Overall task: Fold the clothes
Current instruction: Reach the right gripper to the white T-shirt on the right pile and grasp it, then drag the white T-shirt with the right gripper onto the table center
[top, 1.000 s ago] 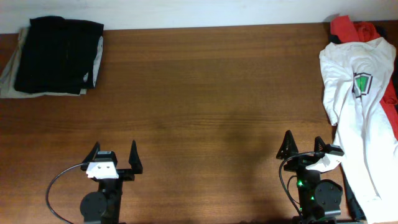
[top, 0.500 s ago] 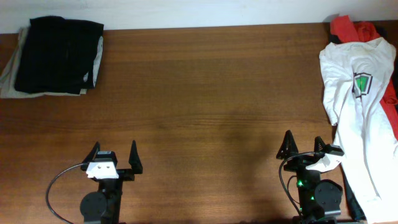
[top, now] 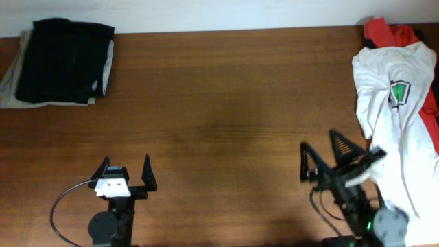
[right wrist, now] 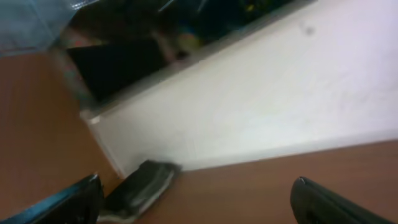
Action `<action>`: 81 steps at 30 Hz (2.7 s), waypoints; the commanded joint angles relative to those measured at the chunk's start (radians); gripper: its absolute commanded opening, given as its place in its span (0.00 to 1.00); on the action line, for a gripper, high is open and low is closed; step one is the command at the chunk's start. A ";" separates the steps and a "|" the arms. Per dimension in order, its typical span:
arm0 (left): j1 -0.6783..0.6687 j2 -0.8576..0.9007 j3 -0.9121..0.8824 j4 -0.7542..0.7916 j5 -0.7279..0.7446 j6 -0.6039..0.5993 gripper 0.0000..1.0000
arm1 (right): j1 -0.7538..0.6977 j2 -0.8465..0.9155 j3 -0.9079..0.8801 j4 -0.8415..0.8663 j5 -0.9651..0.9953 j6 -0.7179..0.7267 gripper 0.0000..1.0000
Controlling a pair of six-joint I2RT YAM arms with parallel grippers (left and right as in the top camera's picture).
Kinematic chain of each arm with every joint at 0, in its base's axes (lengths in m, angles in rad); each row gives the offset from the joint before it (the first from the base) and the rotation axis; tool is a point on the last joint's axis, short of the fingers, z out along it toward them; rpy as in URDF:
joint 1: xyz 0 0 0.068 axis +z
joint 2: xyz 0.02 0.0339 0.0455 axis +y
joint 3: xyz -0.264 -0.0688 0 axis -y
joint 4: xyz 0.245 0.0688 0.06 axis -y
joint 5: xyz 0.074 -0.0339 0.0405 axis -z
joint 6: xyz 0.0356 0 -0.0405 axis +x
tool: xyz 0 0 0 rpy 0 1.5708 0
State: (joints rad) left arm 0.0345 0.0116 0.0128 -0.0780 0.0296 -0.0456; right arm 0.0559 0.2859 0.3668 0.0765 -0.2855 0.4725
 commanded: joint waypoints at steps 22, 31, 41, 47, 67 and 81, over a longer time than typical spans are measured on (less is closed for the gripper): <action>-0.003 -0.006 -0.005 -0.003 0.000 0.016 0.99 | -0.411 1.739 1.166 -0.587 0.537 -0.417 1.00; -0.003 -0.006 -0.005 -0.003 0.000 0.016 0.99 | -0.411 1.847 1.166 -0.555 0.477 -0.417 0.73; -0.003 -0.006 -0.005 -0.003 0.000 0.016 0.99 | -0.412 1.848 1.164 -0.558 0.574 -0.417 0.62; -0.003 -0.006 -0.005 -0.003 0.000 0.016 0.99 | -0.438 1.849 1.161 -0.584 0.578 -0.417 0.56; -0.003 -0.006 -0.005 -0.003 0.000 0.016 0.99 | -0.440 1.895 1.173 -0.559 0.560 -0.416 0.20; -0.003 -0.006 -0.005 -0.003 0.000 0.016 0.99 | -0.002 1.841 1.694 -0.843 0.105 -0.413 0.04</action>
State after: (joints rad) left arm 0.0345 0.0101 0.0147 -0.0795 0.0254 -0.0456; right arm -0.1104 2.1628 1.9732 -0.7750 -0.0772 0.0528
